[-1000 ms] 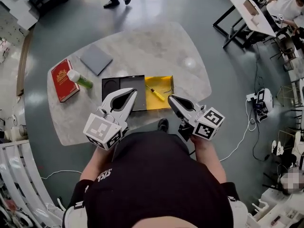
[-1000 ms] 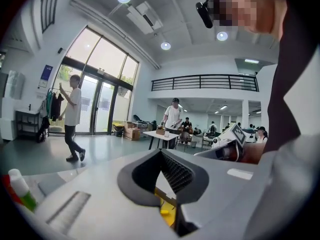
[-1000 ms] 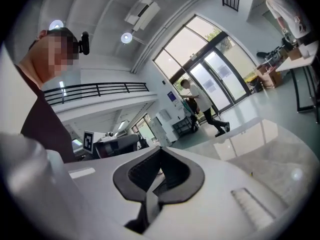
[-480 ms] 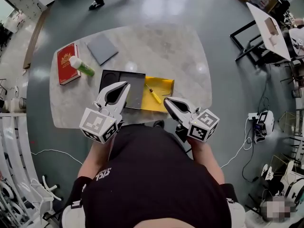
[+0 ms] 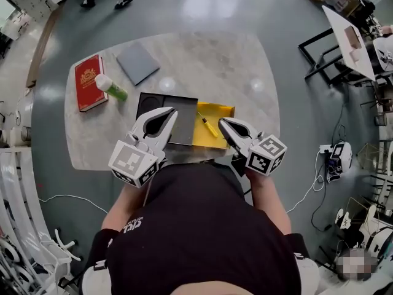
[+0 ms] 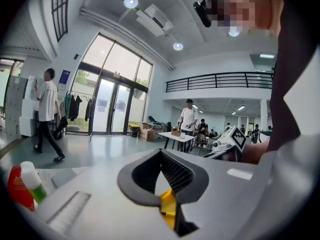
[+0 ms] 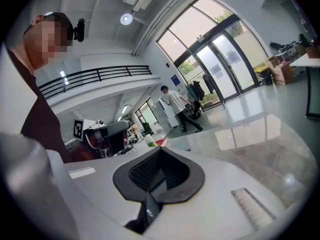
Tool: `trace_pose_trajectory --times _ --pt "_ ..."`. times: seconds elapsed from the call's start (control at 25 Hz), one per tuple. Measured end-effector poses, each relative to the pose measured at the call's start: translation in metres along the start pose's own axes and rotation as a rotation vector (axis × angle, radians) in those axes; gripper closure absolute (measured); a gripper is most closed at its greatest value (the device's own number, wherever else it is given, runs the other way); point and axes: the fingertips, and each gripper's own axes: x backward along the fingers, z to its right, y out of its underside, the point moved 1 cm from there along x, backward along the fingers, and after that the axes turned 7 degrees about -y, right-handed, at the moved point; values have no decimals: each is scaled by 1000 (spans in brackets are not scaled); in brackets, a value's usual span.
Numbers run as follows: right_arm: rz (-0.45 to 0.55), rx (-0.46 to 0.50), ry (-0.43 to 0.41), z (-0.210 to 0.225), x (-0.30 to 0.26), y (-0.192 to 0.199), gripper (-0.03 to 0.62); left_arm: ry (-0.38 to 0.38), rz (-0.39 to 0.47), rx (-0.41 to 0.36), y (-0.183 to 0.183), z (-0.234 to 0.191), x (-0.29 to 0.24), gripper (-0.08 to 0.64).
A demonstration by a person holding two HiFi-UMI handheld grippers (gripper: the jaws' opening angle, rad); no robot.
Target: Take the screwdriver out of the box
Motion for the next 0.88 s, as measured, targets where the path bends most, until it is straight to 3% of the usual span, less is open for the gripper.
trace_pose_trajectory --times 0.28,0.52,0.88 --pt "-33 45 41 1 -10 6 578 45 -2 18 14 -15 -6 557" --pt "-237 67 142 31 -13 46 577 51 -13 60 27 -16 -12 557" --pt "-453 60 129 61 -29 92 548 47 -42 114 50 -12 -22 557"
